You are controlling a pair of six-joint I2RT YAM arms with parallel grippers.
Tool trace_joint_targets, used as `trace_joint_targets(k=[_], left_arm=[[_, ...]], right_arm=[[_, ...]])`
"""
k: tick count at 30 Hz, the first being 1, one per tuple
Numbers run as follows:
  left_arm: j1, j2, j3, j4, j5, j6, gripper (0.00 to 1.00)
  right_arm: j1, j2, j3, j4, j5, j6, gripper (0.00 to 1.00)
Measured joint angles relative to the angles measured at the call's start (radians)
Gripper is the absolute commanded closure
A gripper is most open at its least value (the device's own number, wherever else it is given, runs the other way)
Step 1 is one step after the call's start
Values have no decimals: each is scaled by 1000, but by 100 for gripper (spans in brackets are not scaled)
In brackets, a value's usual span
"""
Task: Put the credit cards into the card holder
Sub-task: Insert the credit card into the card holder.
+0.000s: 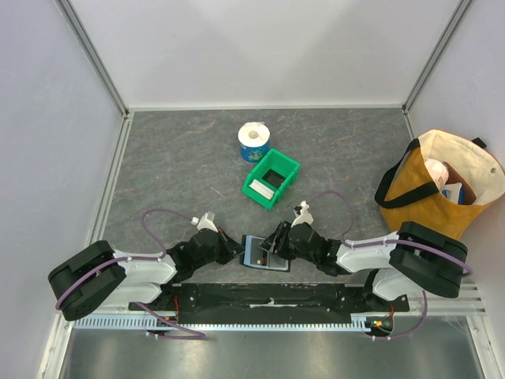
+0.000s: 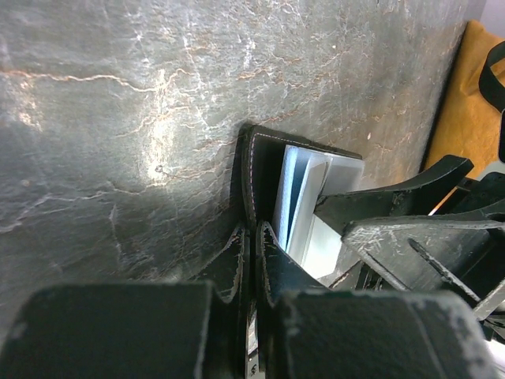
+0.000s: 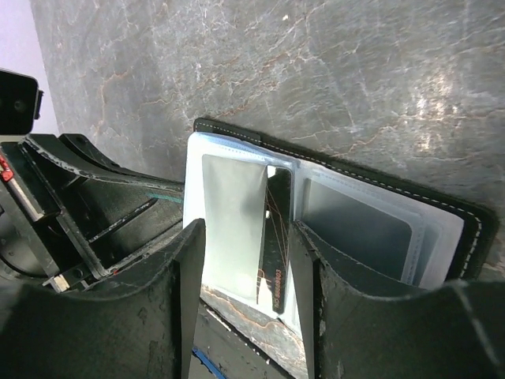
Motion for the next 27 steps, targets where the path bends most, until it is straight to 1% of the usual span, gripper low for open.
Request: trace_joint_targets(k=[5, 7, 8, 11, 16, 24, 26, 27], left_arm=[[0, 0, 1, -1, -1, 0, 98], [0, 0, 1, -1, -1, 0, 98], [0, 0, 1, -1, -1, 0, 98], [0, 0, 1, -3, -2, 0, 98], [1, -1, 1, -7, -7, 0, 98], [0, -26, 1, -33, -17, 0, 98], [0, -34, 1, -42, -21, 0, 98], [0, -36, 1, -46, -22, 0, 98]], right_arm=[[6, 39, 22, 18, -24, -20, 48], [6, 43, 22, 27, -28, -29, 51], [6, 45, 24, 27, -30, -34, 53], [6, 55, 31, 26, -34, -54, 69], [2, 70, 33, 23, -37, -64, 74], [7, 38, 40, 14, -64, -59, 74], [9, 21, 40, 16, -71, -59, 72], [10, 15, 40, 19, -74, -59, 69]])
